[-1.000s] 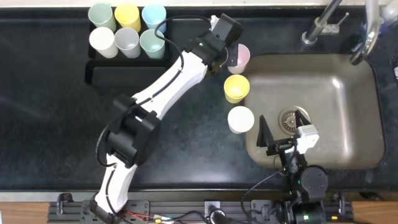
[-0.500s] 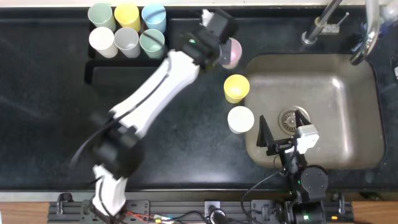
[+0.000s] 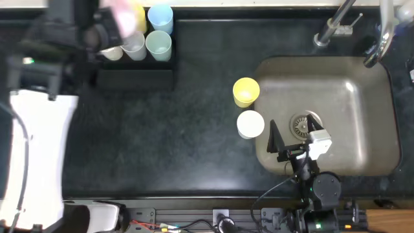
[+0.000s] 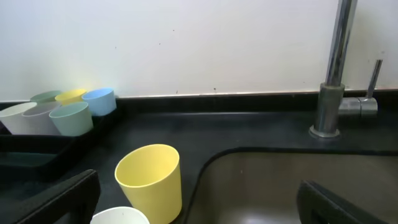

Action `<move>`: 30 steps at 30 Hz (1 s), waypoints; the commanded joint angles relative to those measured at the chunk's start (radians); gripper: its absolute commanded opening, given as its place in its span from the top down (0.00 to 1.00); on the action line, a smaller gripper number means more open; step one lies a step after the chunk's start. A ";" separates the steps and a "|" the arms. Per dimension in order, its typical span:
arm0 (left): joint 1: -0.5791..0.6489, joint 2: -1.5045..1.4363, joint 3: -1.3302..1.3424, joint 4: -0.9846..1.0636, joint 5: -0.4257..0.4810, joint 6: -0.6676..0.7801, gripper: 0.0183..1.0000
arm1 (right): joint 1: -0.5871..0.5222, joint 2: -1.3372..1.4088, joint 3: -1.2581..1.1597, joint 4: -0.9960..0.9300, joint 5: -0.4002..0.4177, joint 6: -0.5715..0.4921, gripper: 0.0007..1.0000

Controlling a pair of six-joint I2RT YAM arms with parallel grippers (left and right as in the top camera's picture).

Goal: Store Cups

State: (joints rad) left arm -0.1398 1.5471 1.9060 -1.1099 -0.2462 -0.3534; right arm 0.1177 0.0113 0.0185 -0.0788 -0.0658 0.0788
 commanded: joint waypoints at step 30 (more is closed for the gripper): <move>0.355 0.204 -0.458 0.299 0.264 0.436 0.98 | 0.002 -0.005 -0.014 0.005 0.007 0.003 0.00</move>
State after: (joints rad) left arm 0.2138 1.7332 1.4578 -0.8169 -0.0021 0.0593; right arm 0.1177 0.0113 0.0185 -0.0788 -0.0666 0.0784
